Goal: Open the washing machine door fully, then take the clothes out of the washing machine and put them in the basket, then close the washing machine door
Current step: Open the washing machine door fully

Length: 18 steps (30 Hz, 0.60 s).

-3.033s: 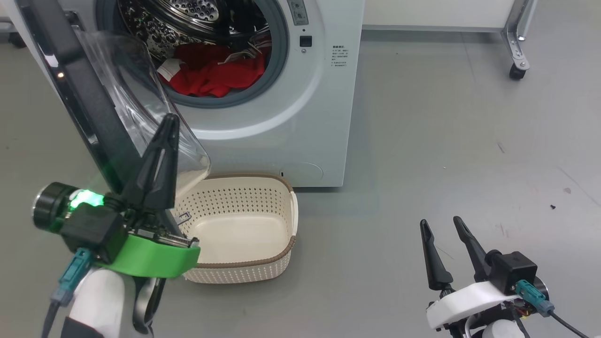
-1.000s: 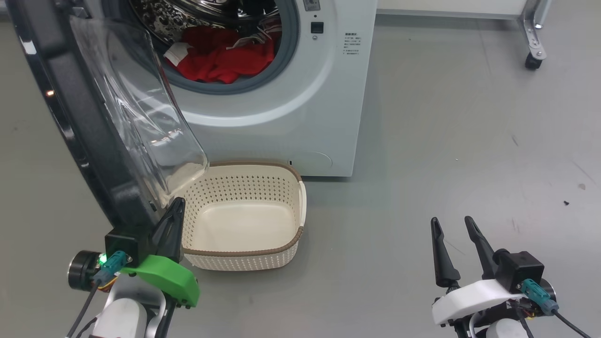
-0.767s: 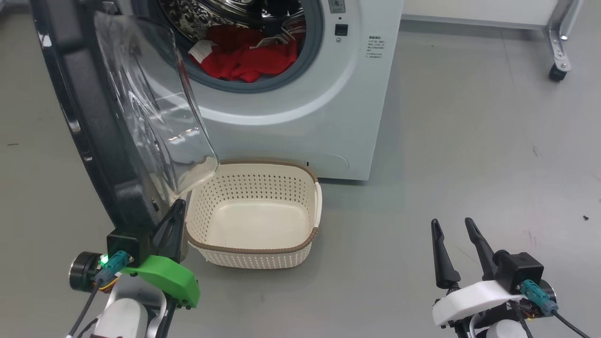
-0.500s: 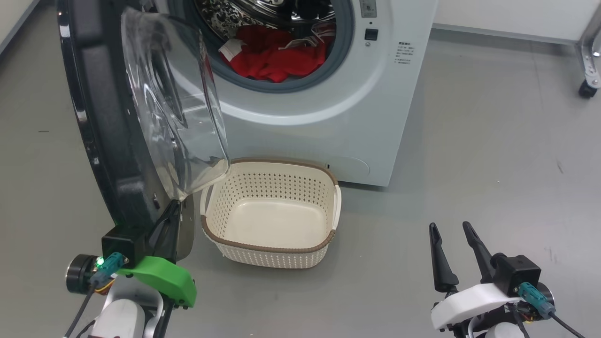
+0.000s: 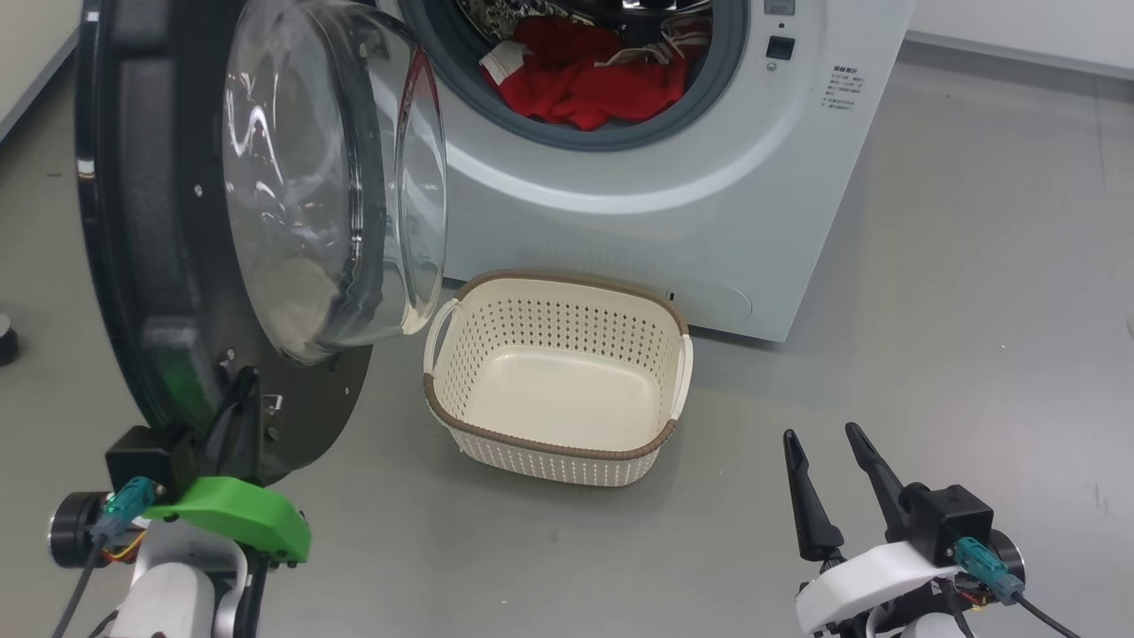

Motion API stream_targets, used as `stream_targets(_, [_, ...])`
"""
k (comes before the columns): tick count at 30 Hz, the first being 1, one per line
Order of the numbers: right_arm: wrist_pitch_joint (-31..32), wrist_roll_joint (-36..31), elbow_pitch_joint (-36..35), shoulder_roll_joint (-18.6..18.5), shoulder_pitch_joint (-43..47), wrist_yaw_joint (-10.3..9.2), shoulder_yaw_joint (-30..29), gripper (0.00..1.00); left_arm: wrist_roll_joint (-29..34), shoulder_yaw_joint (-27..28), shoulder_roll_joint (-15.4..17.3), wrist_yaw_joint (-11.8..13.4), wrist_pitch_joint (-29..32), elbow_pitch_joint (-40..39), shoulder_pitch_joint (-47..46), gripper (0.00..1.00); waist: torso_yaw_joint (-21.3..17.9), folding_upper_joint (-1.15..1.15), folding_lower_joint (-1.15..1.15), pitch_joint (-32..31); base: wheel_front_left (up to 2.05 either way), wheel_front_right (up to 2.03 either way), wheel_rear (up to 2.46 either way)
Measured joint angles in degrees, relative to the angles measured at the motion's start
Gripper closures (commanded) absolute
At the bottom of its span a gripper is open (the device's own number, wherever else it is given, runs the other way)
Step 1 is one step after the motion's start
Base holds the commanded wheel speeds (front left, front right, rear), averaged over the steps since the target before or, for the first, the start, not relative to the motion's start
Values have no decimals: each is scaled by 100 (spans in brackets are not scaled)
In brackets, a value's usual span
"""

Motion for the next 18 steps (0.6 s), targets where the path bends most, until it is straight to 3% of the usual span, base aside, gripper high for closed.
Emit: stream_targets(18, [0,-293,14,-26,-331,24,159,0,-404,793,400,93,-83,-127,-286,100,66,0,0,843,0,0,0])
